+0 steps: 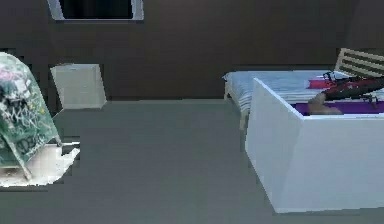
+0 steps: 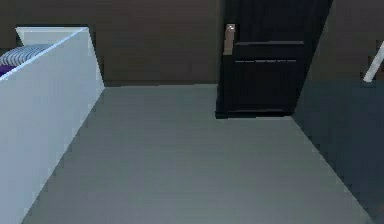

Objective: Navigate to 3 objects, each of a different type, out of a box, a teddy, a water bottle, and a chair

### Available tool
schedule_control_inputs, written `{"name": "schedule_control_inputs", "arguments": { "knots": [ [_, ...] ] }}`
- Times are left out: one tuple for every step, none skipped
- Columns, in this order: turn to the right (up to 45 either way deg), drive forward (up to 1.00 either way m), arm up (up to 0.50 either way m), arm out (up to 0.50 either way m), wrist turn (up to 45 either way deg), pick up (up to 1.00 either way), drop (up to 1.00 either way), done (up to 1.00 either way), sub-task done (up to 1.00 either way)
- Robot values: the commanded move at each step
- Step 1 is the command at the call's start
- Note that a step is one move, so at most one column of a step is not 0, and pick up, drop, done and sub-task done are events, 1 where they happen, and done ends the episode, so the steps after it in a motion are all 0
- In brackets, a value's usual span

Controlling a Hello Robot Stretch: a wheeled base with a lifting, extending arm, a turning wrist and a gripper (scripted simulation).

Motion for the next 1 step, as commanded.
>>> {"name": "schedule_control_inputs", "arguments": {
  "knots": [
    [-3.0, 0.0, 0.0, 0.0, 0.0, 0.0, 0.0, 0.0, 0.0]
  ]
}}
